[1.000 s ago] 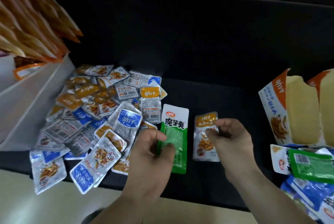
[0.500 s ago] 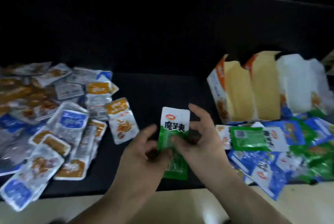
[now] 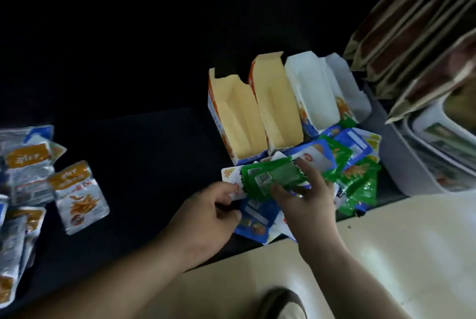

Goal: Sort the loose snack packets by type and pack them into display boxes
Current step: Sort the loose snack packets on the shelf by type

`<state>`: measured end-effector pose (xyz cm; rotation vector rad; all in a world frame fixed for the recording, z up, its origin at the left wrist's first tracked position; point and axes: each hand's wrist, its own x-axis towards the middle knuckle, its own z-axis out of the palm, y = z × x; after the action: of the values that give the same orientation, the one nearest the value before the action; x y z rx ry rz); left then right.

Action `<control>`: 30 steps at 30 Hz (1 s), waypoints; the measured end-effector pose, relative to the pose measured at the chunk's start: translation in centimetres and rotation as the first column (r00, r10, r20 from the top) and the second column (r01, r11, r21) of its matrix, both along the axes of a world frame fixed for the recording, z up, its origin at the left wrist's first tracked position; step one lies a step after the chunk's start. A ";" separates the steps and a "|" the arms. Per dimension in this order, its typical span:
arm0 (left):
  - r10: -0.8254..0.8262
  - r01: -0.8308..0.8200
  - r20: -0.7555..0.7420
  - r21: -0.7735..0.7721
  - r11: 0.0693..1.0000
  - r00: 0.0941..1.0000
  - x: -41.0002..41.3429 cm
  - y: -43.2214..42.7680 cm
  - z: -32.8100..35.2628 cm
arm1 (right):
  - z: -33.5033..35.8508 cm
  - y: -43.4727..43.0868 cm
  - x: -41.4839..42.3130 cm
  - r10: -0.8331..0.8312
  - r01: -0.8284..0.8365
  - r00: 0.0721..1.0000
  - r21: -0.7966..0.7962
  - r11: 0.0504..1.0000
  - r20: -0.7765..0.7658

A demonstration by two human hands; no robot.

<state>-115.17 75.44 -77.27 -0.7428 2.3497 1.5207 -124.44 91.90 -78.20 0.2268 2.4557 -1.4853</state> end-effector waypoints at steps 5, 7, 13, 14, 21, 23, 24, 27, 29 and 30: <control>-0.124 0.121 -0.006 -0.192 0.974 0.992 0.3 -0.1 0.1 | -1.0 2.4 1.2 0.241 -0.114 0.928 0.402 0.909 -0.283; -0.236 0.235 0.031 -0.289 0.928 0.971 0.0 -0.1 0.1 | -1.7 2.4 2.3 0.457 -0.275 0.844 0.506 0.817 -0.280; -0.464 0.528 0.252 -0.427 0.734 0.849 -2.0 0.9 -1.2 | -5.0 2.3 2.8 0.610 -0.482 0.792 0.643 0.595 0.029; -0.463 0.530 0.261 -0.490 0.692 0.847 -2.2 1.2 -1.8 | -5.4 2.6 2.8 0.605 -0.461 0.796 0.655 0.599 0.008; -0.490 0.542 0.301 -0.688 0.482 0.818 -3.3 3.0 -4.5 | -6.9 4.1 1.8 0.536 -0.257 0.825 0.724 0.640 -0.181; -0.506 0.536 0.291 -0.713 0.451 0.812 -3.6 3.5 -4.9 | -7.0 4.5 1.4 0.519 -0.207 0.828 0.746 0.634 -0.211; -0.515 0.527 0.273 -0.722 0.449 0.813 -3.5 3.6 -5.1 | -7.0 4.6 1.3 0.513 -0.186 0.828 0.753 0.631 -0.226; -0.517 0.497 0.220 -0.716 0.490 0.827 -2.8 3.3 -5.0 | -7.2 4.4 0.6 0.494 -0.145 0.828 0.751 0.645 -0.264; -0.506 0.475 0.166 -0.666 0.576 0.847 -2.0 3.1 -4.4 | -7.2 4.5 0.0 0.488 -0.134 0.827 0.747 0.651 -0.277; -0.496 0.464 0.140 -0.628 0.625 0.857 -1.7 3.0 -4.1 | -7.1 4.6 -0.2 0.489 -0.129 0.823 0.744 0.656 -0.289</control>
<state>-116.88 78.45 -81.36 -0.1282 2.8091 0.4847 -124.62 96.51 -85.27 -0.4920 3.1317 -0.4064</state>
